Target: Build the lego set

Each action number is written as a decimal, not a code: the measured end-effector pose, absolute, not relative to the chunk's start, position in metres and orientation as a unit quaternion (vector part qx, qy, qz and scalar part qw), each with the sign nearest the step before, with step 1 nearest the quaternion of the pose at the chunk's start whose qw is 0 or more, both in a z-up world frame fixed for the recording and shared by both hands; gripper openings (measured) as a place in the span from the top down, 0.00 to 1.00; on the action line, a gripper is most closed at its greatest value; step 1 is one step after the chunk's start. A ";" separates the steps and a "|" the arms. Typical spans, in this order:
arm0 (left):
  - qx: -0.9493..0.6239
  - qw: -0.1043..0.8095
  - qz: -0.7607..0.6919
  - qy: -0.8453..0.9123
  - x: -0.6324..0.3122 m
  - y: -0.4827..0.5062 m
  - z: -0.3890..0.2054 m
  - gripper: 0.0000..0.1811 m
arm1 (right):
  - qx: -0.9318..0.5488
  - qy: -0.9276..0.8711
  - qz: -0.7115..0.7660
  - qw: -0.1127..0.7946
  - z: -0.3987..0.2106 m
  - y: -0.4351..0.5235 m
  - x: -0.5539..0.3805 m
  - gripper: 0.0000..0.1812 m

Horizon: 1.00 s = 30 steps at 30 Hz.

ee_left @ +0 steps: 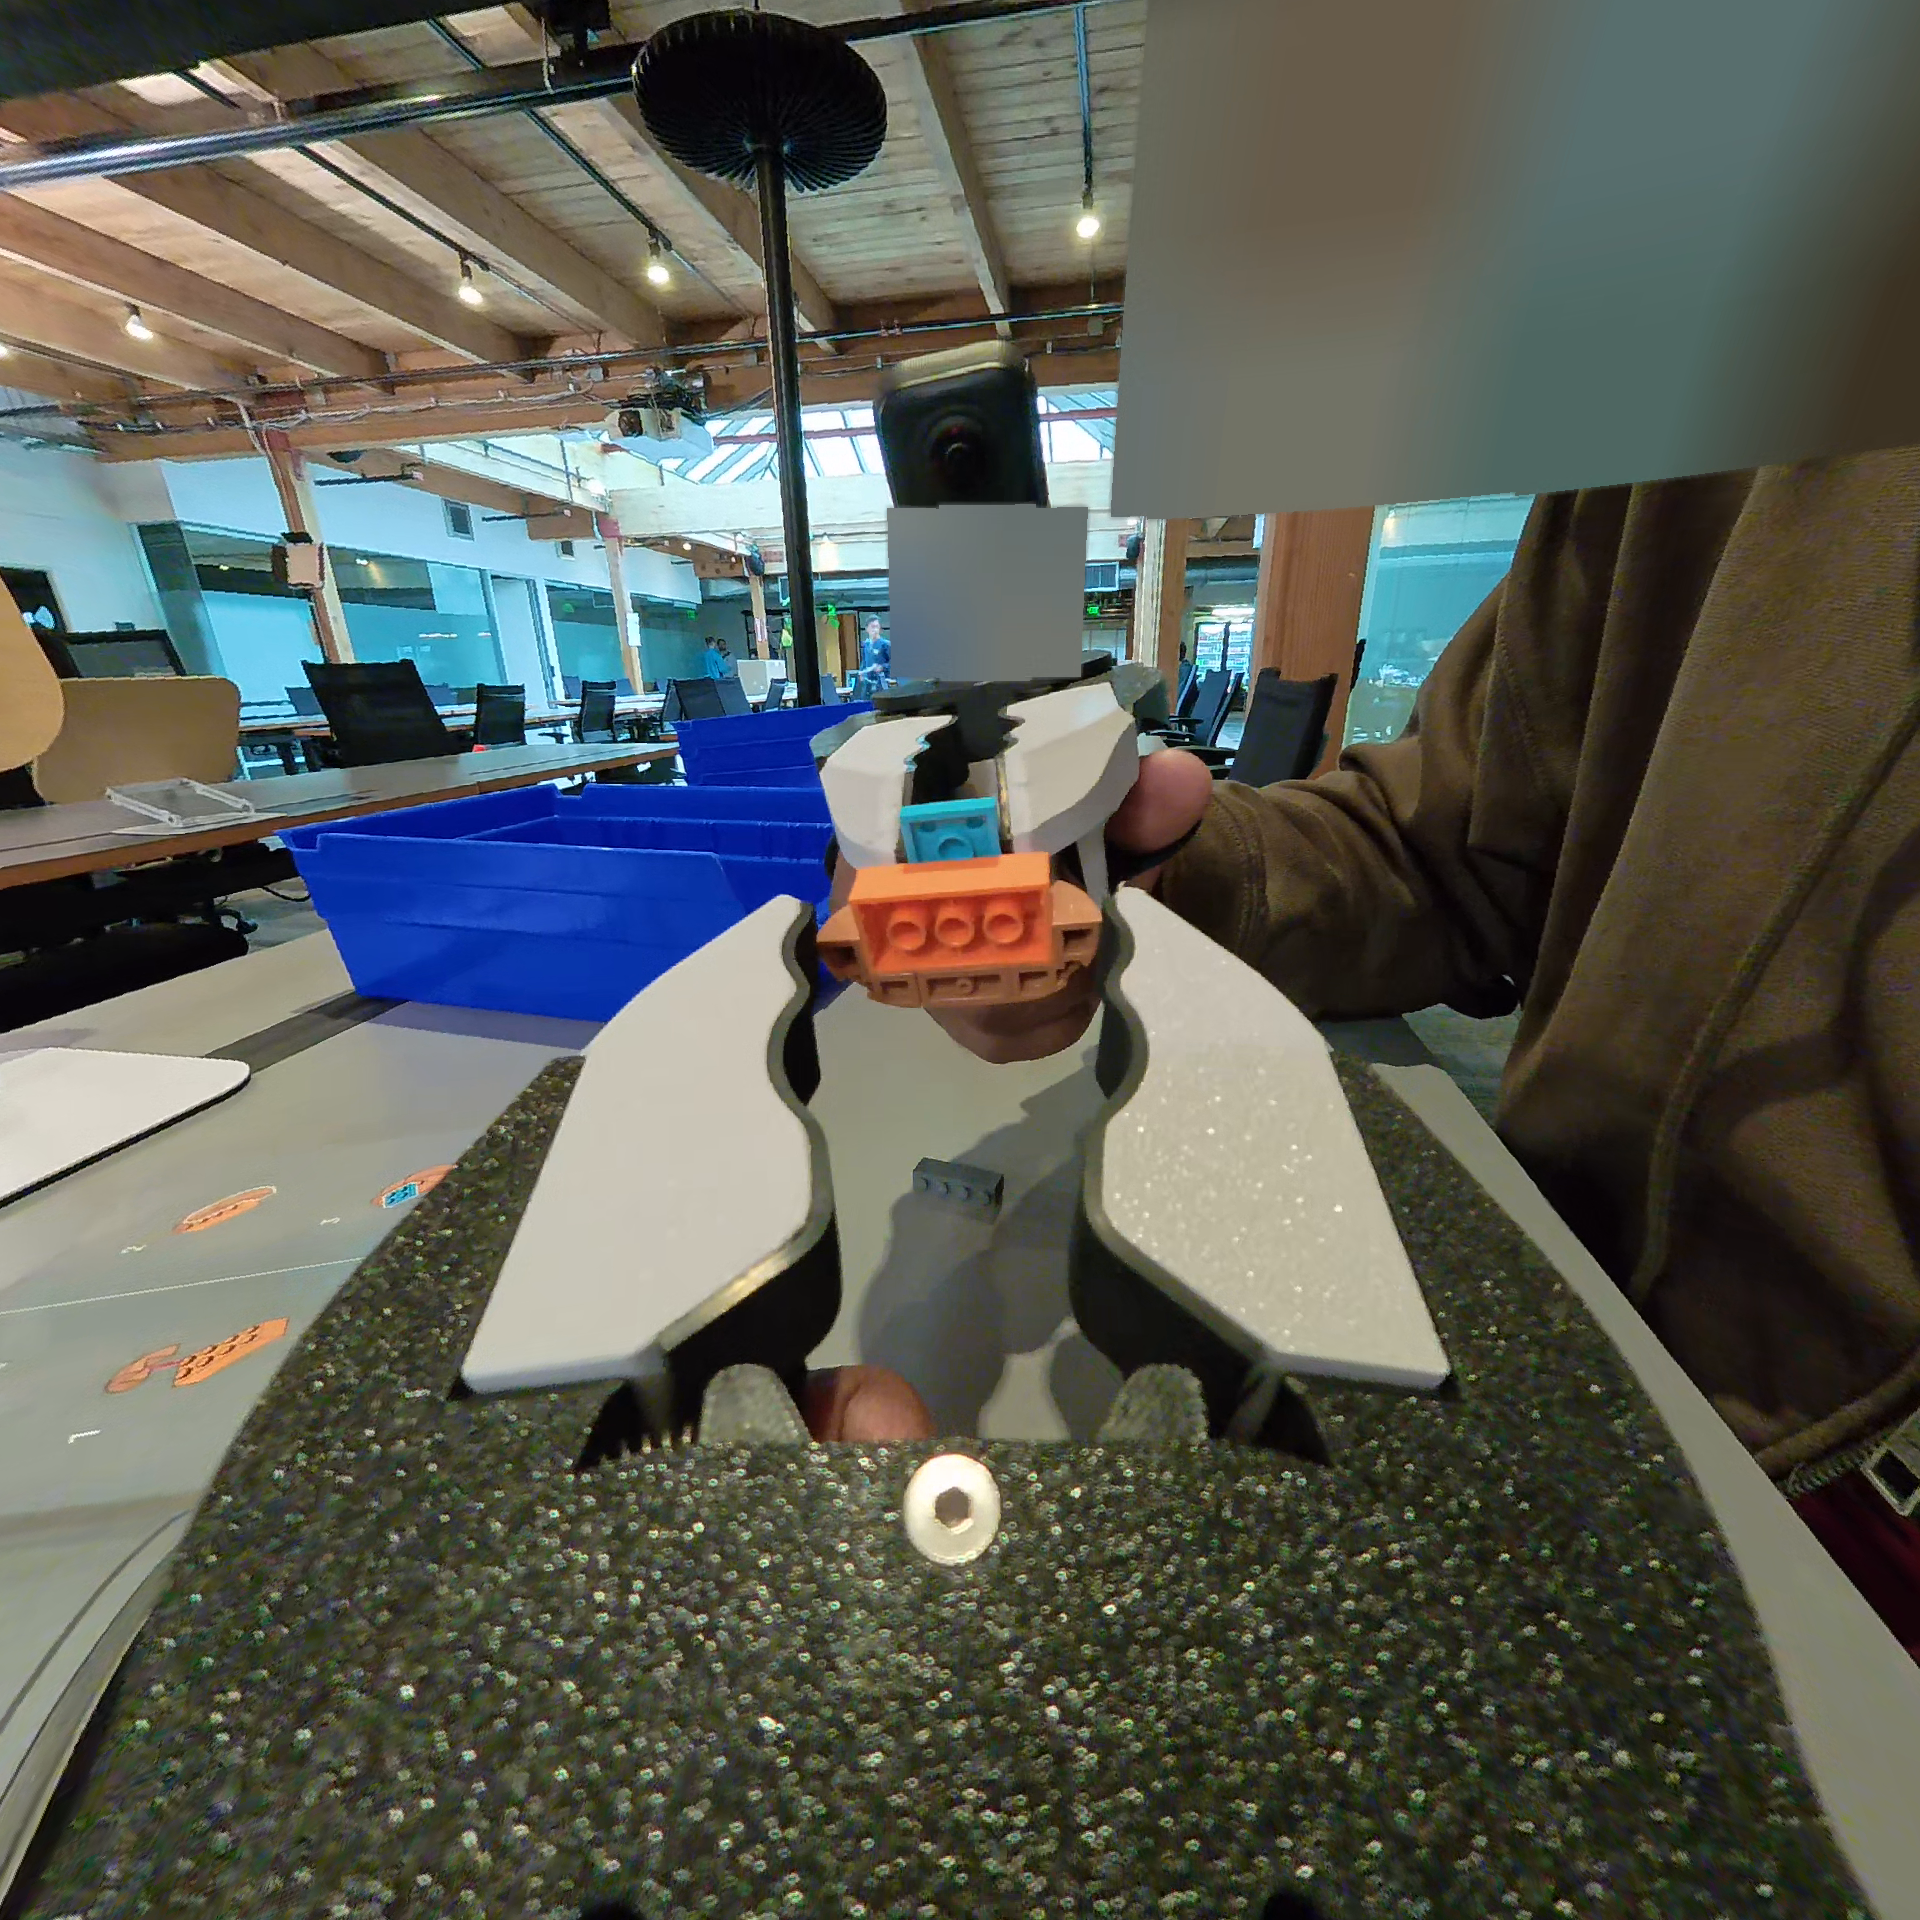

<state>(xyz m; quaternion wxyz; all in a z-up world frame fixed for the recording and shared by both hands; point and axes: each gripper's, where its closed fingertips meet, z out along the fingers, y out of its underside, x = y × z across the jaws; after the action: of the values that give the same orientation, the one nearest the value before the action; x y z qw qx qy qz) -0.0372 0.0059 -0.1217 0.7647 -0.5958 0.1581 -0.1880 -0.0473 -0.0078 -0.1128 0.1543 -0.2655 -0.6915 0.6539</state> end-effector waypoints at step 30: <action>-0.592 0.764 -0.199 0.161 -0.035 0.005 -0.121 0.72 | -0.254 -0.691 0.659 0.154 -0.110 -0.010 -0.044 0.88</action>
<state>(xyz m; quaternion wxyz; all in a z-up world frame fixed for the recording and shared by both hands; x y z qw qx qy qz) -0.0348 0.0046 -0.1210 0.7638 -0.5925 0.1614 -0.1987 -0.0439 -0.0100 -0.1104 0.1542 -0.2541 -0.6910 0.6589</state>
